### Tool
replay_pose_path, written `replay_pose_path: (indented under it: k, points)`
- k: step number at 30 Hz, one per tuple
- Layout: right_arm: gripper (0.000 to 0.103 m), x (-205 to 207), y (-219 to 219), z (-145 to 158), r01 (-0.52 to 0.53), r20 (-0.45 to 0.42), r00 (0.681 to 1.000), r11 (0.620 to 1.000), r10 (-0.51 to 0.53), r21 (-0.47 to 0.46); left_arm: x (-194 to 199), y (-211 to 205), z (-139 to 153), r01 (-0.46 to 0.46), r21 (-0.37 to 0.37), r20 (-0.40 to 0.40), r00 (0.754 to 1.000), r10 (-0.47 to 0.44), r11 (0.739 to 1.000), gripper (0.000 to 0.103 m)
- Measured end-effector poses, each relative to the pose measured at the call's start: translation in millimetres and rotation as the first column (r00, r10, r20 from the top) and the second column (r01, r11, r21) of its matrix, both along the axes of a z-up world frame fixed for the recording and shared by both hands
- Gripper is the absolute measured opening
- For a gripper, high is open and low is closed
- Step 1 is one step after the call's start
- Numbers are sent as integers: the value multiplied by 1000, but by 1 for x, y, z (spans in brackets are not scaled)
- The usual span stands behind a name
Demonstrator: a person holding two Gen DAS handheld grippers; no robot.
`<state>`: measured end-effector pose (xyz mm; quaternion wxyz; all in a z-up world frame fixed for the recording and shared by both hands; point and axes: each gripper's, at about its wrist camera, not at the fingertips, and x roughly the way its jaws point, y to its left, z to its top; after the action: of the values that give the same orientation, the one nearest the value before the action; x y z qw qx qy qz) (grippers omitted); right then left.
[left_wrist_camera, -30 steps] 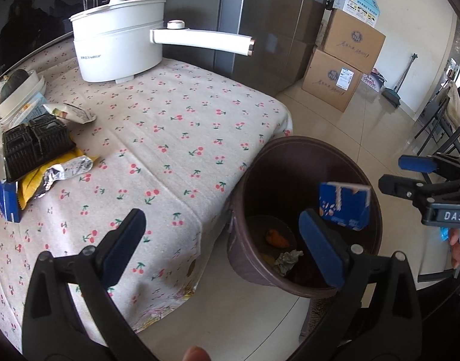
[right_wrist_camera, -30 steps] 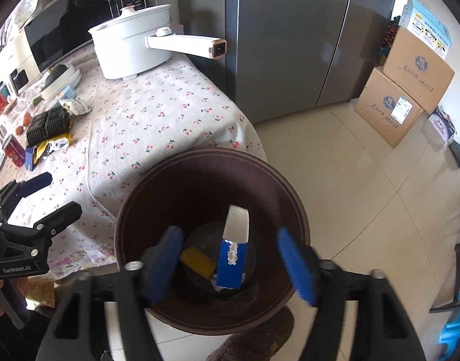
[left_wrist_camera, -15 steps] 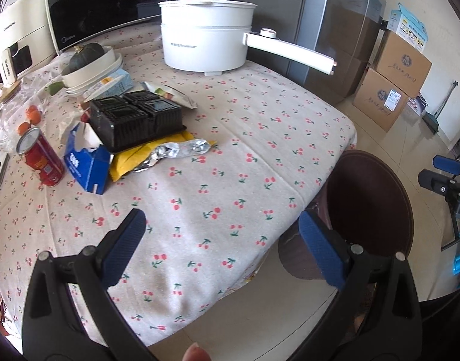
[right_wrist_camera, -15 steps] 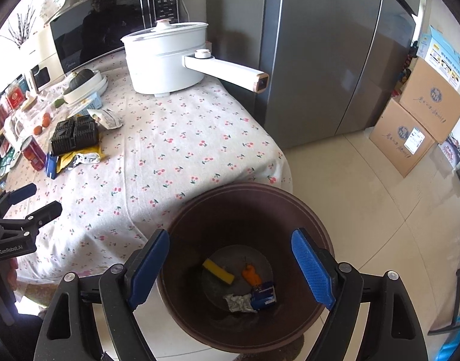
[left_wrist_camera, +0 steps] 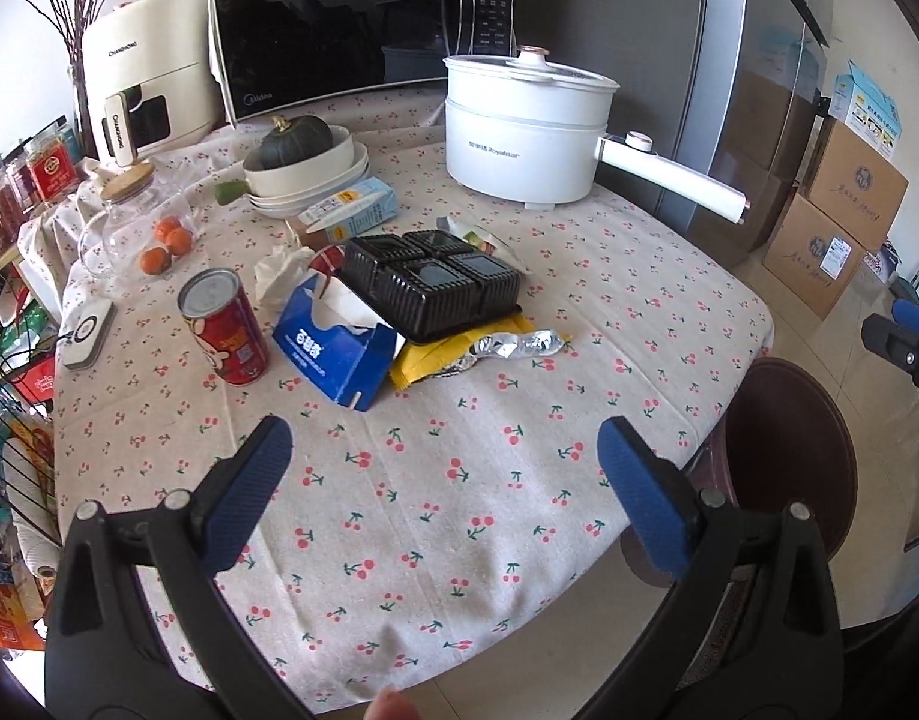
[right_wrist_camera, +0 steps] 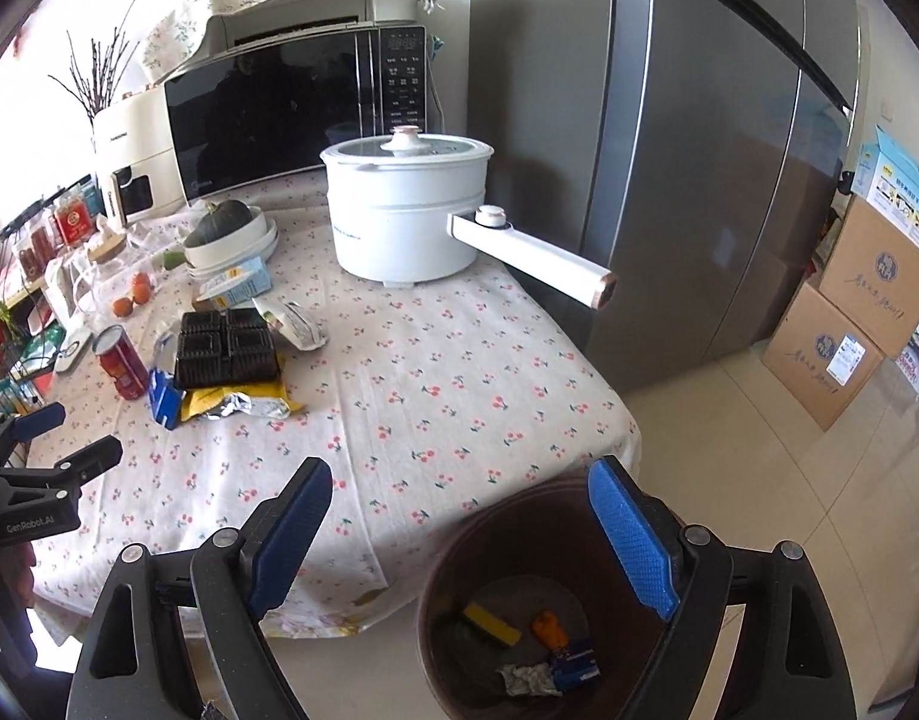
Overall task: Collect trash
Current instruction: 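Move both tools back toward the table items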
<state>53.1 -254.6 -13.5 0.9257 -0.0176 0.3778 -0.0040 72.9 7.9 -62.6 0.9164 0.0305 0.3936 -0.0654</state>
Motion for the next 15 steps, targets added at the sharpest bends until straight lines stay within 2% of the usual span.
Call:
replay_pose_path:
  k: [5,15]
  points:
    - [91,10,20,7,-14,42,999,1000,14,8,3,10,7,-12,16,37,999,11,1000,101]
    - [92,41,57,2,-56,56,997,998,55,12,30,40,12,-24,38,97,995,20,999,101]
